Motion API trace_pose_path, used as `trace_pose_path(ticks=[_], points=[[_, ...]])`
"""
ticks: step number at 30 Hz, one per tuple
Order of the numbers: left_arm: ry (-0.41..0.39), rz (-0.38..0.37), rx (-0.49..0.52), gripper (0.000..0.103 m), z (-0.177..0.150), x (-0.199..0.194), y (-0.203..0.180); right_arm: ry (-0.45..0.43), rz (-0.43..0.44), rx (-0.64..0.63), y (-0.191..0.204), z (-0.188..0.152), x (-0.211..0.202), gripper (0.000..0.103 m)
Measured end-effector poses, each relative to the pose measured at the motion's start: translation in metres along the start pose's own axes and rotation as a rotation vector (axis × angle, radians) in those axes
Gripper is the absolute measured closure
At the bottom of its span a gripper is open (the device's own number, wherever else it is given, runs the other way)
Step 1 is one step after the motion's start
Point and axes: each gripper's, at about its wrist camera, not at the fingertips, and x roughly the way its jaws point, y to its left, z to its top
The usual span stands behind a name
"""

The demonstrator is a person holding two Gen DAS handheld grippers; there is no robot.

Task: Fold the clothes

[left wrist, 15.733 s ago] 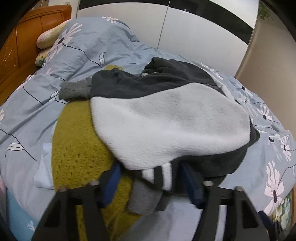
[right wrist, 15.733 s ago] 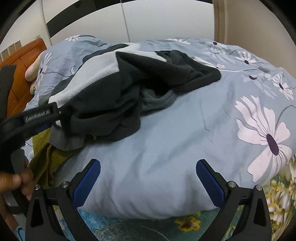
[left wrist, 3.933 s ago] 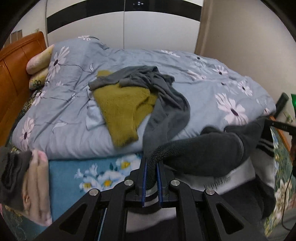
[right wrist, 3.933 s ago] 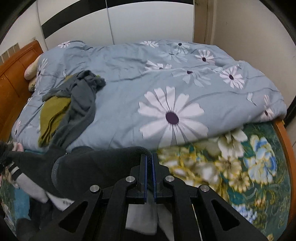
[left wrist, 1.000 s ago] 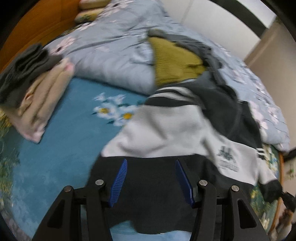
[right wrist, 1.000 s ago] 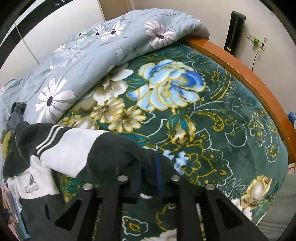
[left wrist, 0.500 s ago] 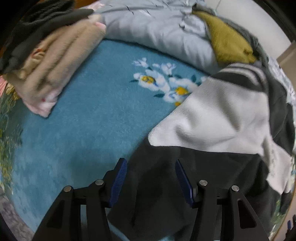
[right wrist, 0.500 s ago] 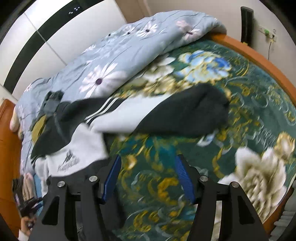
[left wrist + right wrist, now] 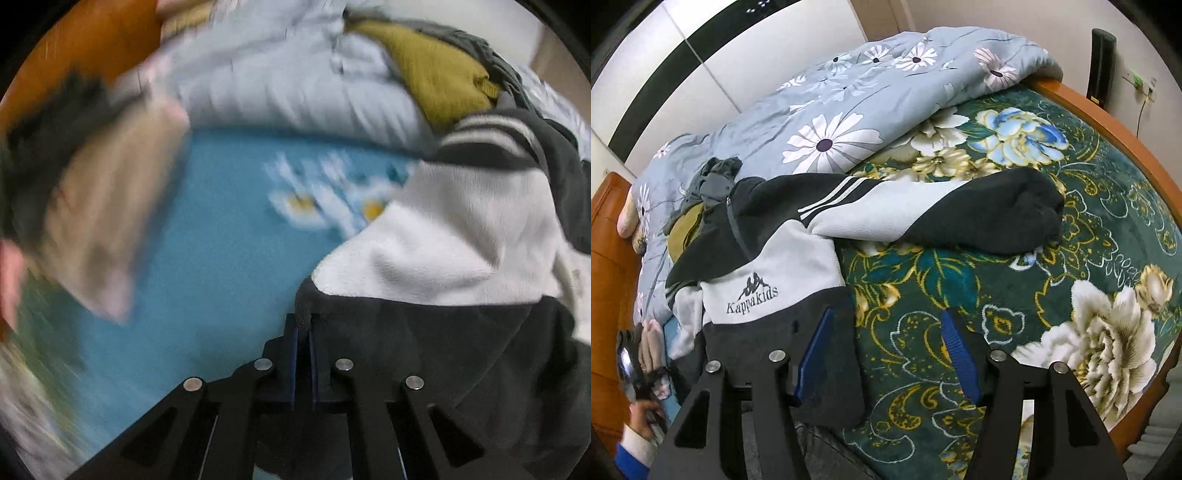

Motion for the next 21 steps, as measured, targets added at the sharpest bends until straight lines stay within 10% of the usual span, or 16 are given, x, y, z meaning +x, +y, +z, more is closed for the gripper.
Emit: trace_pose_path(ticks=[9,18,21], points=[[-0.061,0.259,0.127,0.098,0.067,0.01,0.048,0.02,-0.027,0.005,0.004,-0.007,-0.004,0.041],[-0.026,0.11,0.14,0.09,0.065,0.013,0.026,0.076,-0.025,0.001,0.005,-0.025,0.006,0.041],[-0.033,0.017,0.114,0.065,0.054,0.001,0.018,0.116,-0.007,0.012,0.003,-0.034,0.022,0.041]])
